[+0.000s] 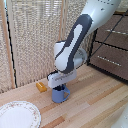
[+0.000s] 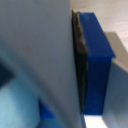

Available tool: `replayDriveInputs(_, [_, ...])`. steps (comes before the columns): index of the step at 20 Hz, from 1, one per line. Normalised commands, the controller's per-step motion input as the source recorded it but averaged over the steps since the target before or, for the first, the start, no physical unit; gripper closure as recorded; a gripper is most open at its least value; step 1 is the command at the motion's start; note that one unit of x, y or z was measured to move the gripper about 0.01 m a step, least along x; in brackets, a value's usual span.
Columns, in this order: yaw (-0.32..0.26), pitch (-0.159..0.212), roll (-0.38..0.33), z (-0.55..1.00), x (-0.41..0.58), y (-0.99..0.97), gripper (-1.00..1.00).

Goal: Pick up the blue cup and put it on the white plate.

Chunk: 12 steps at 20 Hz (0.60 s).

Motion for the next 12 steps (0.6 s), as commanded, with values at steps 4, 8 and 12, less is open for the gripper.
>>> replayDriveInputs(4, [0.000,0.108,0.136,0.70,0.104,0.17,1.00])
replayDriveInputs(8, [0.000,0.104,0.107,0.74,0.252,0.37,1.00])
replayDriveInputs(12, [0.000,0.025,0.035,0.66,0.294,0.68,1.00])
